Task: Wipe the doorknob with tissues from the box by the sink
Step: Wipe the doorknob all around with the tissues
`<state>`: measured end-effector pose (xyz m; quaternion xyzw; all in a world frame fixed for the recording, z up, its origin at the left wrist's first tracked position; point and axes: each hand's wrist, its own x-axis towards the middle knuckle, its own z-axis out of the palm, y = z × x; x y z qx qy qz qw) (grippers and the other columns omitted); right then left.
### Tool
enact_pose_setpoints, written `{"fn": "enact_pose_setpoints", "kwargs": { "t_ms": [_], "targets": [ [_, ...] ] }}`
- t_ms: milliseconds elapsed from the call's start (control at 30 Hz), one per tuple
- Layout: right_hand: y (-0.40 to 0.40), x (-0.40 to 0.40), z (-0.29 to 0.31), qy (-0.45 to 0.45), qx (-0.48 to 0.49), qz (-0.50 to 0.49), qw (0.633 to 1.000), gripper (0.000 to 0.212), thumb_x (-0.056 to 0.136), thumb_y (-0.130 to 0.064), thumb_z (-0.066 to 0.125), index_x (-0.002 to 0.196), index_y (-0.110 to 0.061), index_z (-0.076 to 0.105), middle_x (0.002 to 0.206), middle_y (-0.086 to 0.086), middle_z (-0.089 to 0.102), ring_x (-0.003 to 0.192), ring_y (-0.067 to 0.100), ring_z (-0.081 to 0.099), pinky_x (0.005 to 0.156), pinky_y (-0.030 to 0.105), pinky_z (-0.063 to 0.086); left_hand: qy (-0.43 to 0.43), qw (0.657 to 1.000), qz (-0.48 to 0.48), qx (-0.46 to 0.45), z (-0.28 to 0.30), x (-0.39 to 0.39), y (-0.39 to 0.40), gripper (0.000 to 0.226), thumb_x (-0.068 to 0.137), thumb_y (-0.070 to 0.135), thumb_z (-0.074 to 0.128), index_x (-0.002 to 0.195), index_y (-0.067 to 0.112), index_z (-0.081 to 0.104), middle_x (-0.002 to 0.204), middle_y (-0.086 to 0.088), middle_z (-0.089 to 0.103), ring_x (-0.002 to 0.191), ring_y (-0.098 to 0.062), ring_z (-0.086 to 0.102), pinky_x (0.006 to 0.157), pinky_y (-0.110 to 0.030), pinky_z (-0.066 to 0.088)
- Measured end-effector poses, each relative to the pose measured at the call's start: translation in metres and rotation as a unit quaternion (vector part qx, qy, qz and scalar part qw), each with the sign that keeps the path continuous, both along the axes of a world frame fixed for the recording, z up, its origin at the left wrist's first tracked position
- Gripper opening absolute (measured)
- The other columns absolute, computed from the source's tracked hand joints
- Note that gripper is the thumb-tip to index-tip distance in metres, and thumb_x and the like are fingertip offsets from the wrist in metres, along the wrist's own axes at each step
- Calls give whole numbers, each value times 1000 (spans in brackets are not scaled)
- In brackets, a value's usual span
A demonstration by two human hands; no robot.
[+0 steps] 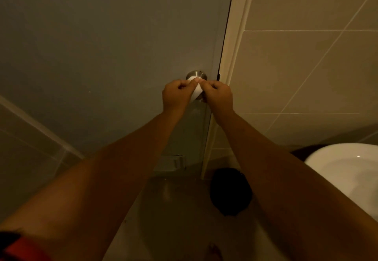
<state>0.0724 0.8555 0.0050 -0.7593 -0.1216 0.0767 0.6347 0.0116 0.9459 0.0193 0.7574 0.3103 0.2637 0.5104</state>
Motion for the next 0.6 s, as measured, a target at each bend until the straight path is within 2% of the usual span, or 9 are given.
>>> {"fn": "enact_pose_setpoints", "kwargs": {
  "t_ms": [67, 167, 233, 300, 367, 400, 467, 533, 600],
  "targets": [
    [0, -2, -1, 41, 20, 11, 999, 27, 91, -34, 60, 96, -9, 70, 94, 13, 71, 88, 29, 70, 77, 48, 61, -14, 1000, 3, 27, -2, 0, -2, 30, 87, 35, 64, 100, 10, 72, 99, -5, 71, 83, -12, 62, 58, -10, 45],
    [-1, -4, 1, 14, 9, 25, 1000, 20, 93, -30, 56, 94, -12, 65, 90, 6, 65, 91, 31, 67, 77, 48, 60, -17, 1000, -1, -7, -3, -1, 0, 30, 90, 35, 59, 106, 13, 71, 106, -6, 70, 90, -16, 62, 62, -14, 48],
    [-1, -5, 5, -12, -9, 40, 999, 20, 94, -28, 54, 95, -11, 63, 89, 5, 64, 90, 30, 66, 77, 45, 60, -13, 997, -7, -82, -7, 0, 4, 34, 91, 34, 57, 113, 11, 68, 104, -5, 66, 94, -20, 62, 72, -25, 54],
    [1, -5, 9, -45, -29, 56, 997, 19, 95, -25, 52, 97, -10, 62, 91, 7, 63, 87, 25, 64, 73, 35, 58, -18, 977, -5, -214, -10, -1, 4, 42, 87, 39, 59, 117, 9, 66, 109, -6, 66, 100, -25, 65, 86, -39, 58],
    [3, -3, 13, -82, -50, 63, 993, 16, 94, -24, 53, 95, -12, 63, 90, 4, 62, 83, 18, 60, 67, 24, 50, -51, 938, -12, -342, -14, -2, -2, 49, 84, 42, 60, 119, 9, 63, 116, -14, 67, 104, -30, 67, 89, -46, 58],
    [3, -2, 13, -91, -51, 64, 993, 16, 94, -24, 53, 95, -13, 64, 90, 3, 62, 83, 17, 59, 65, 21, 47, -64, 930, -10, -362, -14, -2, -5, 47, 86, 41, 59, 120, 8, 62, 117, -15, 66, 104, -30, 67, 88, -45, 58],
    [2, -3, 10, -63, -27, 66, 995, 17, 94, -26, 53, 96, -13, 64, 93, 2, 63, 88, 19, 62, 68, 25, 54, -65, 943, 5, -326, -13, 0, -8, 41, 91, 38, 56, 118, 8, 63, 111, -11, 66, 98, -25, 66, 82, -39, 60],
    [1, -4, 3, 13, 33, 72, 997, 19, 95, -26, 53, 100, -11, 63, 95, 1, 62, 94, 23, 64, 78, 38, 60, -38, 977, 17, -208, -11, 1, -6, 37, 93, 36, 54, 115, 9, 65, 101, -4, 63, 88, -18, 63, 69, -27, 57],
    [0, -7, 0, 81, 99, 75, 989, 19, 96, -25, 52, 104, -10, 61, 105, 9, 61, 99, 27, 63, 82, 43, 60, -30, 996, 10, -84, -8, 2, -1, 31, 93, 34, 55, 108, 11, 69, 97, -1, 63, 86, -15, 60, 59, -17, 46]
  ]
}}
